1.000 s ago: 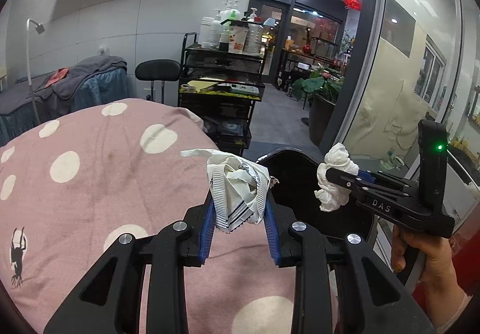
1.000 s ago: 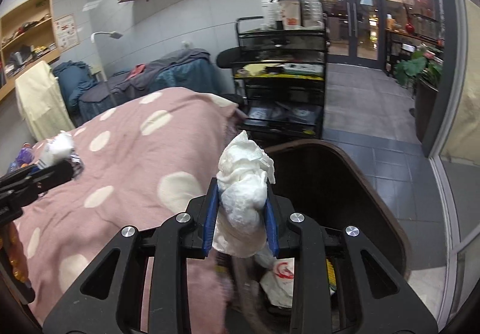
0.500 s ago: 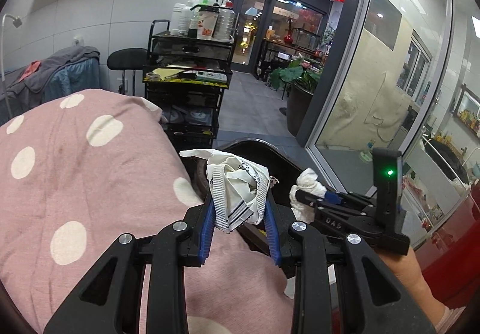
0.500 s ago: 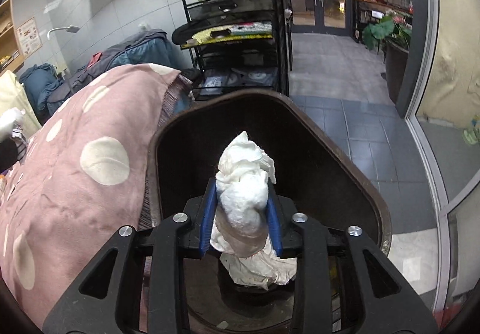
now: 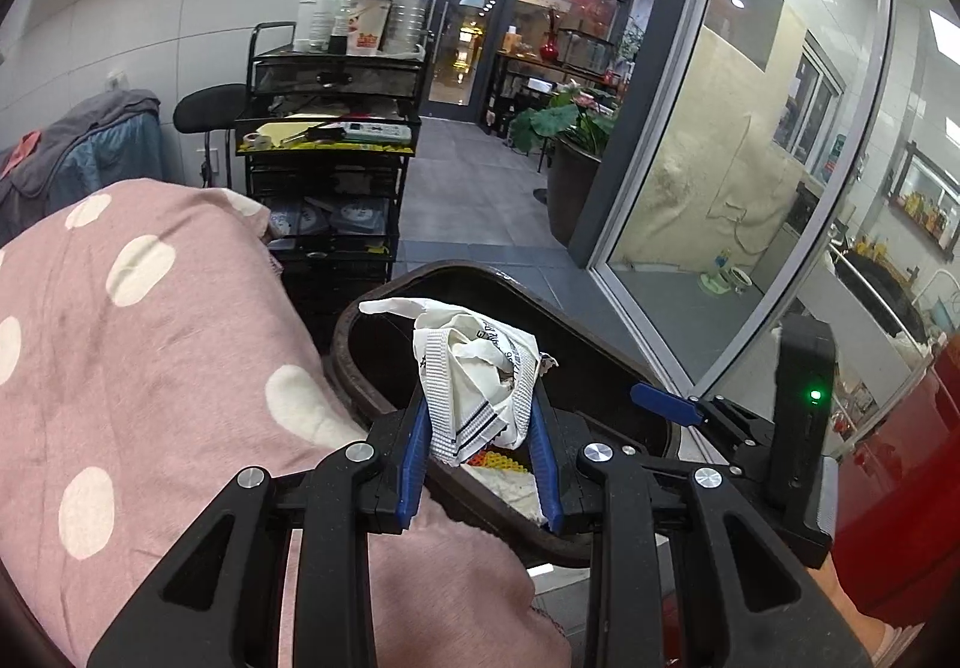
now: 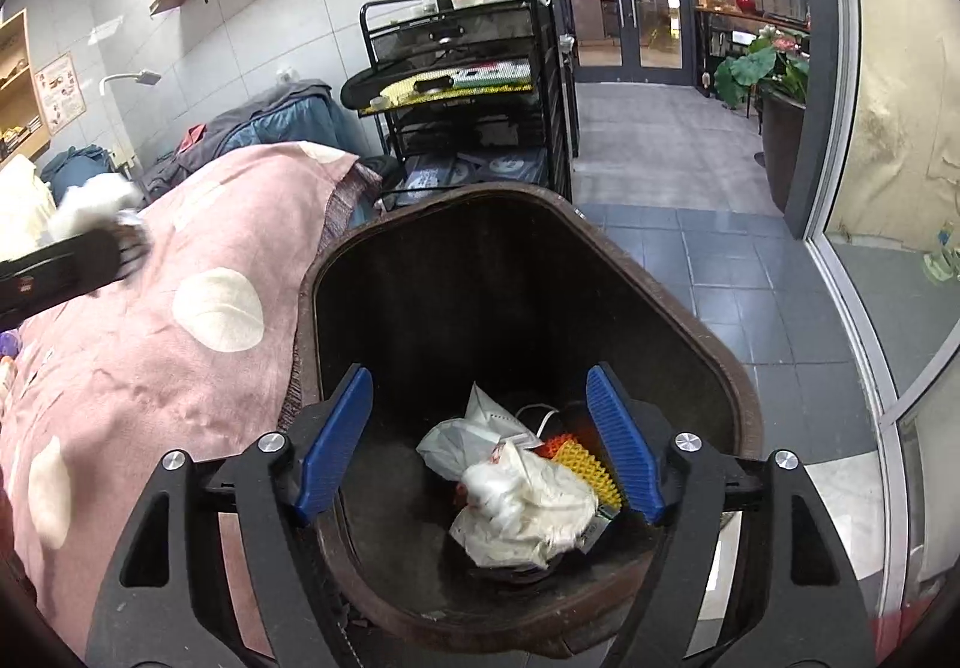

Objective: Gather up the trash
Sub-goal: 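Open the right tool to drop the tissue while the left tool drops the striped cloth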

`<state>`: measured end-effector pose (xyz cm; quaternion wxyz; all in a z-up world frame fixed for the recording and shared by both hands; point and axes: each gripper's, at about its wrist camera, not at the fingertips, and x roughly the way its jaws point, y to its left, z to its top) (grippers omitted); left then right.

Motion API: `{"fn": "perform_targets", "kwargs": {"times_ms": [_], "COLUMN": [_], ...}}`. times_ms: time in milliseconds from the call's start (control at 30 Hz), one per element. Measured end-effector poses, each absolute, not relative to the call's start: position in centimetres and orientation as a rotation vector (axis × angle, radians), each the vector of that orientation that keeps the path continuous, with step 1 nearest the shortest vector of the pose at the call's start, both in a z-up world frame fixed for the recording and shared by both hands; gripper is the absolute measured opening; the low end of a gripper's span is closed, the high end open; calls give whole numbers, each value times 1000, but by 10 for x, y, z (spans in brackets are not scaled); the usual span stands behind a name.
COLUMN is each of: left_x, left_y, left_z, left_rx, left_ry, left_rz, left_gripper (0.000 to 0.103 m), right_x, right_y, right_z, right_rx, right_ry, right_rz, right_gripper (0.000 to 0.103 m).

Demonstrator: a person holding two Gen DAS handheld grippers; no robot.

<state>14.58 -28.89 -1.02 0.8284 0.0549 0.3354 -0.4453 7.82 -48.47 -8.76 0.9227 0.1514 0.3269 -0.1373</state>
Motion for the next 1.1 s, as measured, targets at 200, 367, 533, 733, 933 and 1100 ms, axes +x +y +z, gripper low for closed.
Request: {"fn": "perform_targets", "kwargs": {"times_ms": [200,367,533,733,933,1100], "left_x": [148,150,152,155,156,156], "left_y": [-318,-338,-351,-362,-364,-356], "left_z": [-16,-28,-36,-42,-45,-43], "left_rx": [171,231,285,341,376,350], "left_ry": [740,775,806,820,797,787], "left_rz": [-977,-985,-981,-933,-889,-867], "left_gripper": [29,29,30,64,94,97], "right_x": [70,61,56,50,46,44], "right_y": [-486,-491,-492,-495,-496,-498], "right_z": [-79,-75,-75,-78,-80,-81], "right_rx": [309,311,303,310,312,312], "right_ry": [649,638,640,646,650,652], "right_rz": [-303,-320,-330,-334,-344,-357], "right_gripper": [79,80,81,81,84,84]}}
